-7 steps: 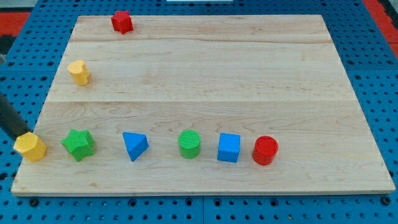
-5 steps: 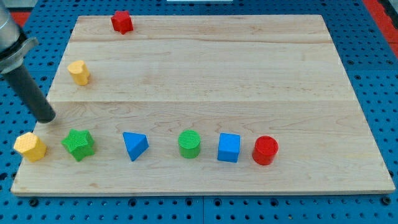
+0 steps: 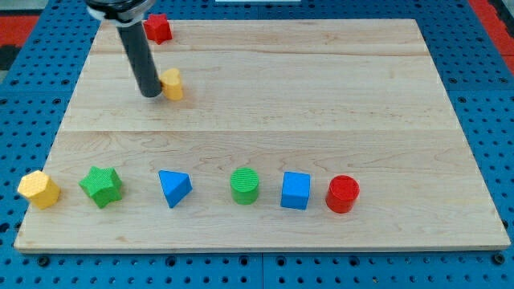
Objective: Move the yellow heart parallel to the top of the blue cube
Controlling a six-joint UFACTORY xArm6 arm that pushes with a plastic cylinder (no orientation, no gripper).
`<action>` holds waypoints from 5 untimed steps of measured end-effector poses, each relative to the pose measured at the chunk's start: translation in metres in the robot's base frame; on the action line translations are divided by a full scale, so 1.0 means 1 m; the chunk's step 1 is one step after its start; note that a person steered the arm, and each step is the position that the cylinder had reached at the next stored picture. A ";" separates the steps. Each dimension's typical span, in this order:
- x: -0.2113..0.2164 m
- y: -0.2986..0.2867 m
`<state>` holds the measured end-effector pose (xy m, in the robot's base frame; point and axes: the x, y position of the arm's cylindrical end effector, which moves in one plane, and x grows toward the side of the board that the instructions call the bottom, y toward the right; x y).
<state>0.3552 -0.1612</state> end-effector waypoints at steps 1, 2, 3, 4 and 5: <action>-0.027 -0.018; -0.010 0.022; 0.010 0.084; 0.014 0.132; 0.006 0.175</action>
<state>0.3610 0.0135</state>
